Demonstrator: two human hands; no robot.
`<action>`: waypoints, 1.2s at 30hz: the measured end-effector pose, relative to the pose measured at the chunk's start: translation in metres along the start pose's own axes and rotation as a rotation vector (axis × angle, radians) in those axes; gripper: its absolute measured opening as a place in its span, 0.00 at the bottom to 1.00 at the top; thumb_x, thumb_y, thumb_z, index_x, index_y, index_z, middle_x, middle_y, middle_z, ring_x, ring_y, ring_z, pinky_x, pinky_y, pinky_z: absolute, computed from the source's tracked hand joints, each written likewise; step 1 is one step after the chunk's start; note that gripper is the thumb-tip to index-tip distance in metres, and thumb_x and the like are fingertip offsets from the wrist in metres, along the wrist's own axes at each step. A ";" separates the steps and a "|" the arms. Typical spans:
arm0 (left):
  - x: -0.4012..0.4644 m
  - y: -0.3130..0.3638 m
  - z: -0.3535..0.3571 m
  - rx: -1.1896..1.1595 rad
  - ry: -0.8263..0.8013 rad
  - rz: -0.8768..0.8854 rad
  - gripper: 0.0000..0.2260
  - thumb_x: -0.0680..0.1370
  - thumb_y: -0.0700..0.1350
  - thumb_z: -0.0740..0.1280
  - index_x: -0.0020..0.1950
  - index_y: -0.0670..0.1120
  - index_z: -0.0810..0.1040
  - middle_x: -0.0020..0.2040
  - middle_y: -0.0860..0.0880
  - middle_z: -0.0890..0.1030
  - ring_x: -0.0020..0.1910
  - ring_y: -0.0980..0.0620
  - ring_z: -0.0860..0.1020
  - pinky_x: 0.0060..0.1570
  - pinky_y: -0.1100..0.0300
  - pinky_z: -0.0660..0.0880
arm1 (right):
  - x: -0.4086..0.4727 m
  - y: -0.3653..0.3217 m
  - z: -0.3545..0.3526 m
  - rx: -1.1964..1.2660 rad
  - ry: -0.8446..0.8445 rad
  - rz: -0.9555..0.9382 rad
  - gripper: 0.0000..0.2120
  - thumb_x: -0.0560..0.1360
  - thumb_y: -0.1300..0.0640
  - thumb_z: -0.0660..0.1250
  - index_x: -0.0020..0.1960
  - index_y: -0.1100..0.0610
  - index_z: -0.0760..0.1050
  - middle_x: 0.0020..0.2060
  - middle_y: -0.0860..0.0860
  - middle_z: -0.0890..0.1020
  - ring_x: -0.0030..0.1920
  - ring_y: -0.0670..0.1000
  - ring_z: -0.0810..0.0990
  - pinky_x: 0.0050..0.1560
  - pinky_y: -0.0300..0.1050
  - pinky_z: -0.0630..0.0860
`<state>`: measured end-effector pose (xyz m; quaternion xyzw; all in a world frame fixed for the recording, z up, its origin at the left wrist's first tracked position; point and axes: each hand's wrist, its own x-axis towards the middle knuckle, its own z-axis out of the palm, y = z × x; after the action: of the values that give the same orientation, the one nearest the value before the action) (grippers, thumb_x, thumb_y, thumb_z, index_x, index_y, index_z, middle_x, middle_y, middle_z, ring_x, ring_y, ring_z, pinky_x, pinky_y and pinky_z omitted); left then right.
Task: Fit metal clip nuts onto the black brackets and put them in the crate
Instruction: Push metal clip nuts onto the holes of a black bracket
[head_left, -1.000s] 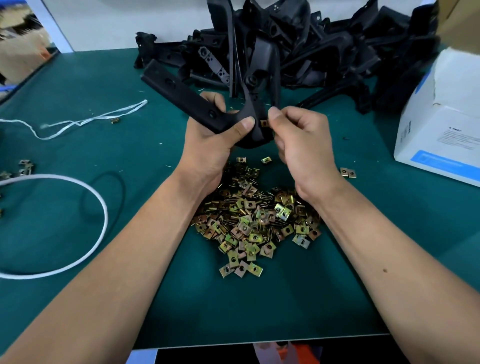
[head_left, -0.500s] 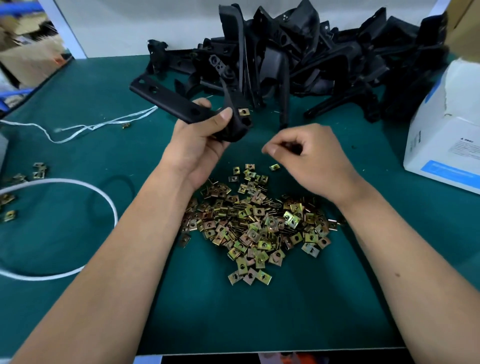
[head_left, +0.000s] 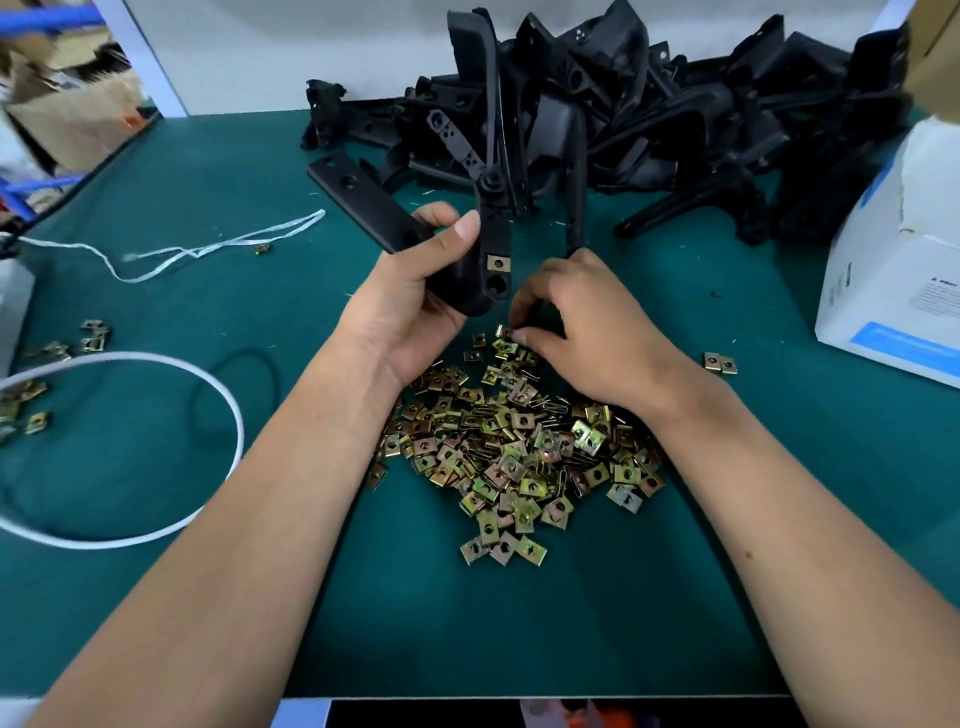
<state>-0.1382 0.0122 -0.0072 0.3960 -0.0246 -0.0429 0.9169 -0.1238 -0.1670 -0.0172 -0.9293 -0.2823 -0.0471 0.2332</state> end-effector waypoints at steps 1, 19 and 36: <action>0.000 0.000 0.000 -0.001 -0.003 0.000 0.08 0.76 0.37 0.69 0.45 0.49 0.75 0.40 0.53 0.85 0.42 0.55 0.83 0.45 0.61 0.80 | -0.001 0.000 0.001 0.022 0.004 -0.017 0.03 0.77 0.53 0.74 0.50 0.49 0.82 0.46 0.44 0.78 0.55 0.49 0.70 0.56 0.50 0.70; 0.001 -0.003 0.003 0.026 0.004 -0.054 0.11 0.71 0.35 0.71 0.46 0.49 0.75 0.45 0.48 0.83 0.47 0.48 0.83 0.55 0.52 0.80 | -0.007 -0.003 -0.011 1.281 0.321 0.305 0.09 0.76 0.68 0.72 0.52 0.57 0.85 0.43 0.54 0.87 0.44 0.49 0.79 0.49 0.42 0.75; 0.000 -0.009 0.008 0.034 0.011 -0.107 0.10 0.70 0.36 0.71 0.46 0.48 0.75 0.48 0.46 0.82 0.48 0.46 0.82 0.58 0.49 0.77 | -0.006 -0.012 -0.006 1.356 0.341 0.405 0.06 0.79 0.62 0.71 0.45 0.55 0.84 0.41 0.51 0.83 0.44 0.48 0.78 0.41 0.41 0.75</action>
<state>-0.1398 0.0001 -0.0086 0.4127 0.0008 -0.0890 0.9065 -0.1352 -0.1646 -0.0086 -0.5943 -0.0317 0.0381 0.8027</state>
